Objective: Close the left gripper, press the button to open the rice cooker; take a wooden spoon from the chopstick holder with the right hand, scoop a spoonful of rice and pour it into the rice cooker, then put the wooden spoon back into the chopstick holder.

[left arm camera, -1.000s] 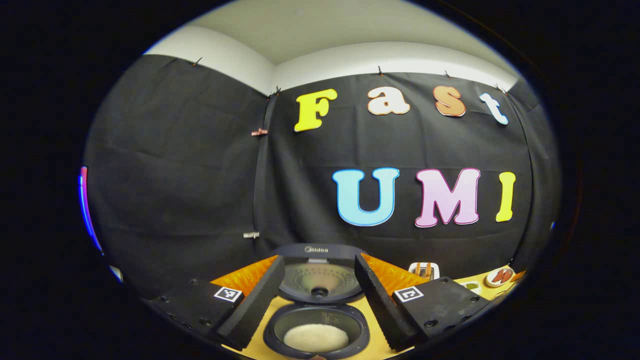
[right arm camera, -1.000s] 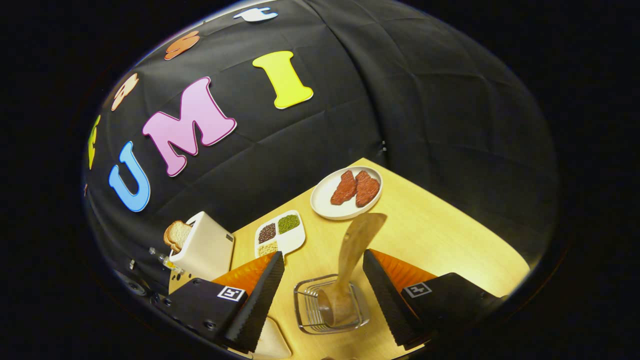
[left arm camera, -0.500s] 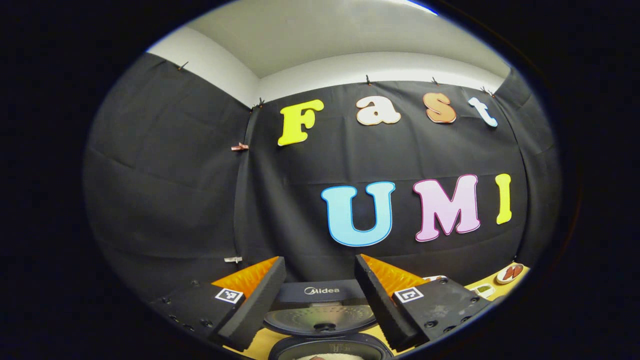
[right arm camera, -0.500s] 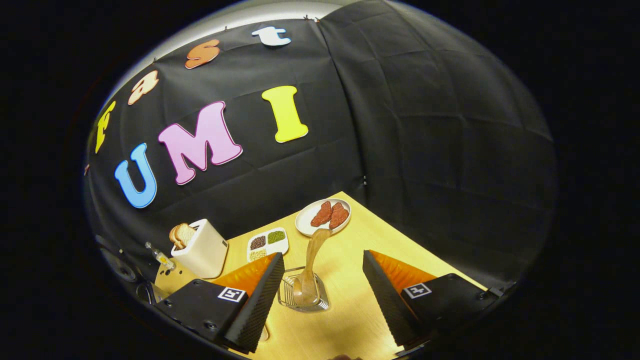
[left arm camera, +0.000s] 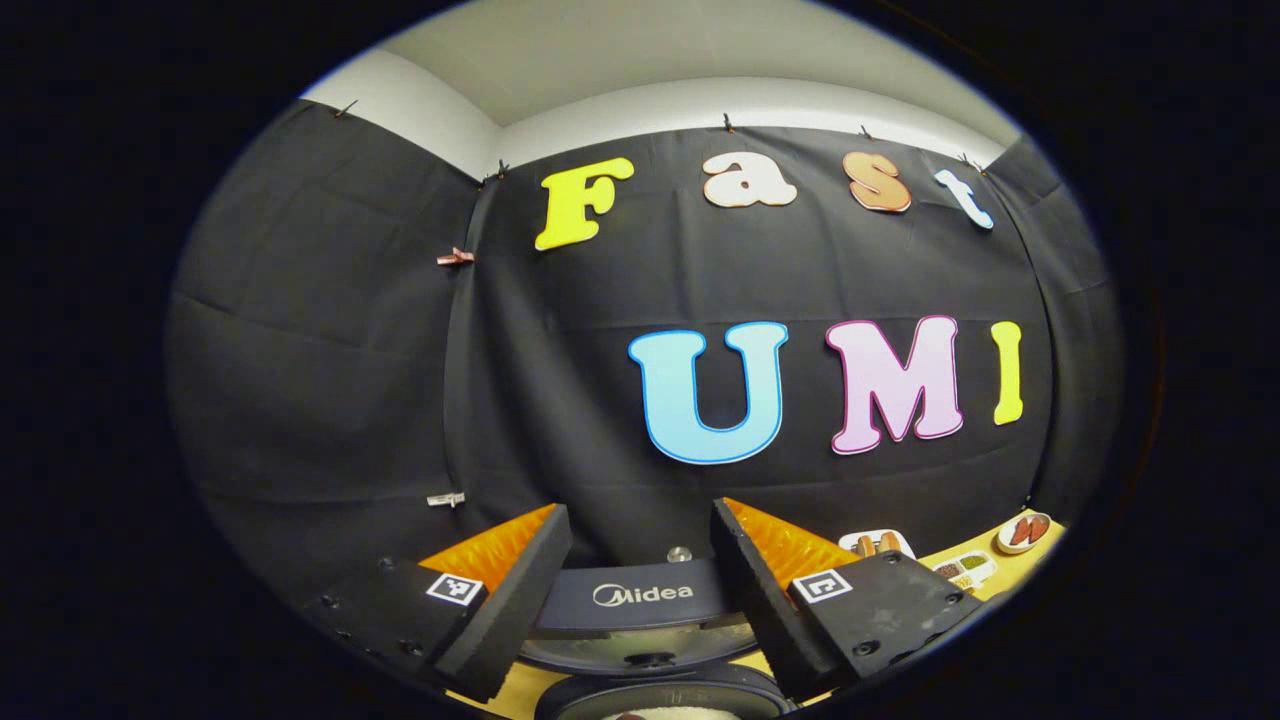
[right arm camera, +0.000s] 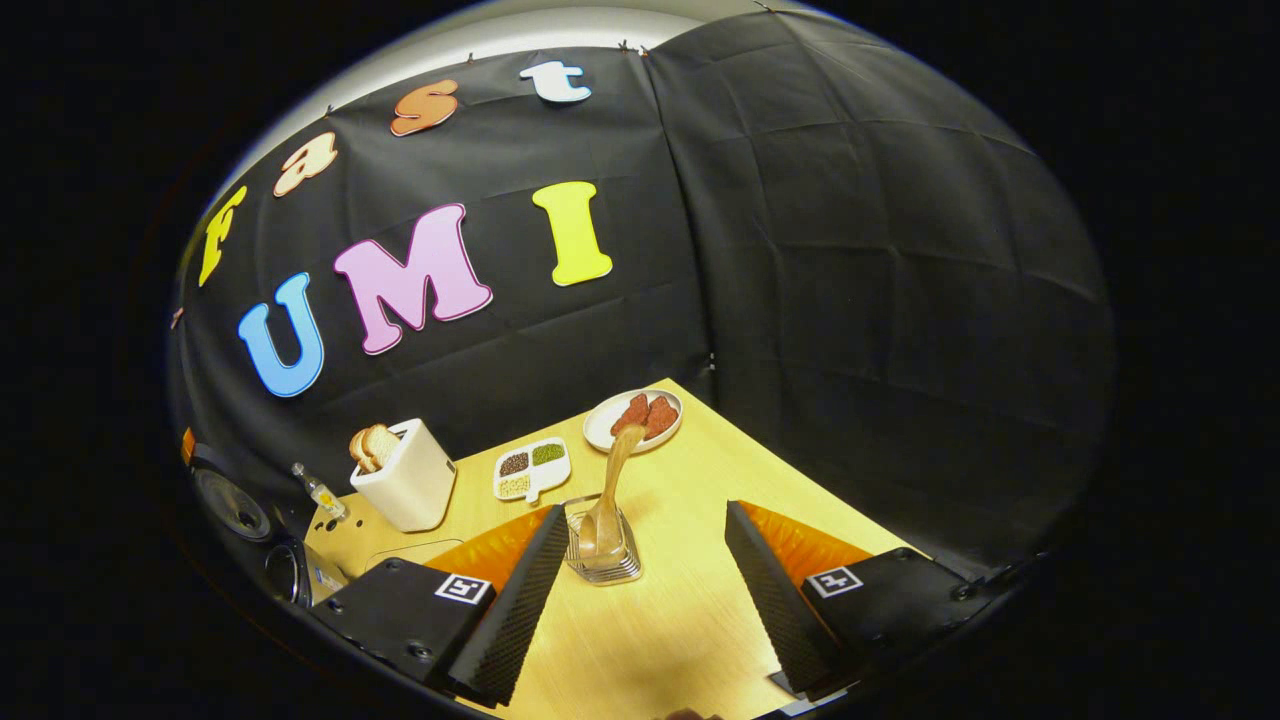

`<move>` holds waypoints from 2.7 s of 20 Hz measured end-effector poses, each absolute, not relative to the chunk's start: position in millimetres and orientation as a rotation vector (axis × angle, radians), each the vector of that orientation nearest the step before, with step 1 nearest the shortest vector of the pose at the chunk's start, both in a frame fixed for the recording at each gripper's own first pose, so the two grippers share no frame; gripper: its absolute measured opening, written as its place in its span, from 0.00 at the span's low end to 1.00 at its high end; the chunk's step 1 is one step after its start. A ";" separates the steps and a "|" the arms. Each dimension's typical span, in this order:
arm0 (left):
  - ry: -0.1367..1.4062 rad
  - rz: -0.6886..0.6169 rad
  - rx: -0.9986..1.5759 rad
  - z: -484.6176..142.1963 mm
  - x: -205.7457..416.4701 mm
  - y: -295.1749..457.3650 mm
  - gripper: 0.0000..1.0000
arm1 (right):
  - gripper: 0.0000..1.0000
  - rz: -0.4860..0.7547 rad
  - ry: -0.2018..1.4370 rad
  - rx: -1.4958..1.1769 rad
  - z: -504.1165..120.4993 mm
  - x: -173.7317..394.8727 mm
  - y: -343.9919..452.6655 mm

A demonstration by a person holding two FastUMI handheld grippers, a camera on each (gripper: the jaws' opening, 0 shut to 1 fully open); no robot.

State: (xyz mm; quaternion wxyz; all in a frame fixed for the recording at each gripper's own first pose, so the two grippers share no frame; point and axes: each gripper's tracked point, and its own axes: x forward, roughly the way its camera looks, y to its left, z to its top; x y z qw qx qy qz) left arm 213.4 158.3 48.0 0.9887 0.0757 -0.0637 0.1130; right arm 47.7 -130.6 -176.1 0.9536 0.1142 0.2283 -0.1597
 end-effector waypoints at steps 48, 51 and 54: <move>0.184 0.034 0.103 -105.4 60.7 72.3 0.94 | 0.98 -0.083 0.410 0.205 -146.3 25.6 -11.7; 0.106 -0.012 0.070 -69.7 51.5 47.2 0.94 | 0.99 -0.073 0.250 0.165 -88.8 29.7 -4.3; 0.050 -0.049 0.076 -42.0 32.9 24.6 0.94 | 0.98 -0.059 0.155 0.151 -51.6 21.4 2.4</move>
